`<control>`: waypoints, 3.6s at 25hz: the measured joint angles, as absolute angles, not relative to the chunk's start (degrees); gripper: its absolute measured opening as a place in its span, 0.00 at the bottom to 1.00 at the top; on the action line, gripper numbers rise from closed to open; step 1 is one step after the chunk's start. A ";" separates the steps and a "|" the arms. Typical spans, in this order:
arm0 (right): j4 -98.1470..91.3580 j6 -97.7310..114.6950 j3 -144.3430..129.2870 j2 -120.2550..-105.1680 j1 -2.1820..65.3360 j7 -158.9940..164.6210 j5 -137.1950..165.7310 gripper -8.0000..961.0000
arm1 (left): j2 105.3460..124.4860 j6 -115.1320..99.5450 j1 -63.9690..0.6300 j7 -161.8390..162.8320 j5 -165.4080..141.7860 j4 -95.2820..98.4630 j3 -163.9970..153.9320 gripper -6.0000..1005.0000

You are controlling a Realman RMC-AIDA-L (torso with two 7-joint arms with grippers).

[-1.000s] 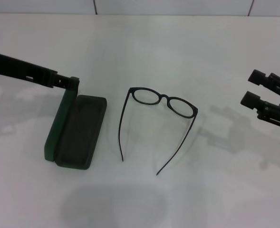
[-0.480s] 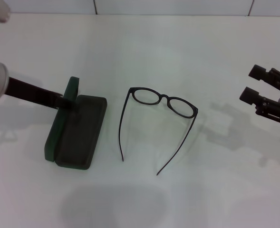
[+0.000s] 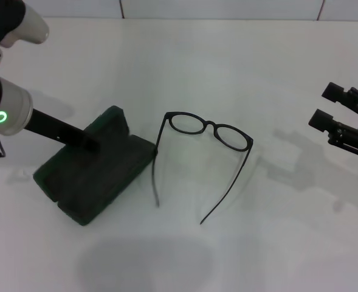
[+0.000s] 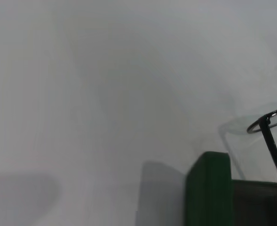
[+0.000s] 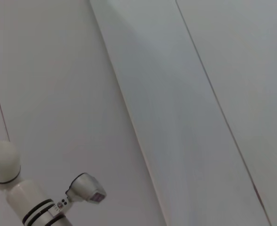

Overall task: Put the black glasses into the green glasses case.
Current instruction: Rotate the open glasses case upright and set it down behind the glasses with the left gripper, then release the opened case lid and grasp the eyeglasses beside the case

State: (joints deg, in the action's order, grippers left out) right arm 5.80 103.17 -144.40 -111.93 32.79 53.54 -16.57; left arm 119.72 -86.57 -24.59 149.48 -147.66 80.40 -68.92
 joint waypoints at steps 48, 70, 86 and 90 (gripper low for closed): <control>5.41 103.24 -144.40 -113.84 30.07 51.55 -17.75 0.86 | 119.99 -45.41 -36.71 116.37 -153.63 68.87 -102.64 0.20; 5.83 103.16 -144.40 -113.79 28.99 51.32 -18.89 0.86 | 120.26 -46.14 -36.81 123.50 -156.57 68.73 -107.80 0.28; 5.91 97.58 -145.80 -107.85 40.92 60.70 -7.08 0.86 | 120.05 -58.76 -24.34 132.87 -142.84 102.14 -95.26 0.45; 6.60 96.83 -145.94 -105.43 48.52 67.50 0.26 0.84 | 119.87 -57.96 -18.34 128.85 -122.17 103.30 -86.98 0.45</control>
